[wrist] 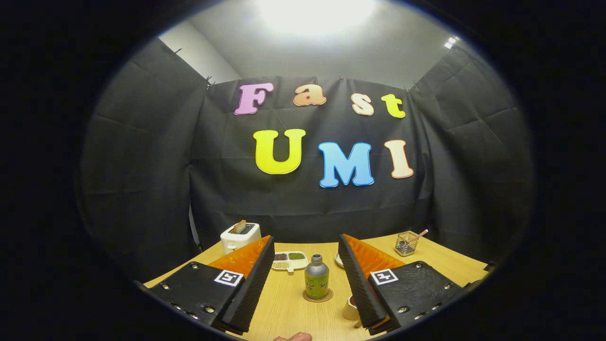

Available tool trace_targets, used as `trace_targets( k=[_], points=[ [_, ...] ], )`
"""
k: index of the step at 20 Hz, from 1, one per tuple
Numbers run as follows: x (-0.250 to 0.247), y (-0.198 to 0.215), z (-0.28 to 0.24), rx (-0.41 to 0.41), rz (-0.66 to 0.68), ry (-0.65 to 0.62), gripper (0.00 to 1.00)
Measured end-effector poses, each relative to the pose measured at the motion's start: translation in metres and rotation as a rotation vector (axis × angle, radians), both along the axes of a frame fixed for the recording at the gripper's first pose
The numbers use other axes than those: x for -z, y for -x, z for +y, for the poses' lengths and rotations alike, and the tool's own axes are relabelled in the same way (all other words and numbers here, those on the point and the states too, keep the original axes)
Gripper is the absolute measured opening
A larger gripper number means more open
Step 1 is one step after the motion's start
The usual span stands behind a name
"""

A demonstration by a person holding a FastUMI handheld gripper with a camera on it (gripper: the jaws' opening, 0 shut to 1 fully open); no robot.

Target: Take the bottle from table, then pour the juice into the cup, finally place the bottle on the coaster

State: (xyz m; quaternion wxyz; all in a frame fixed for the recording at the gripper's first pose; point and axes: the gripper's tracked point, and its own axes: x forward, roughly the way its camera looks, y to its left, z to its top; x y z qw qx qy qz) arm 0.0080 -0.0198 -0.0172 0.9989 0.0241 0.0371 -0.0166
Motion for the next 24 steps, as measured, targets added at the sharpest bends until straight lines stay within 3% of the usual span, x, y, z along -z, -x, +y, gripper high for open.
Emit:
trace_targets(
  k=[24],
  points=[
    [-0.013,0.003,-0.004,0.009,-0.033,0.0,0.83]
  ],
)
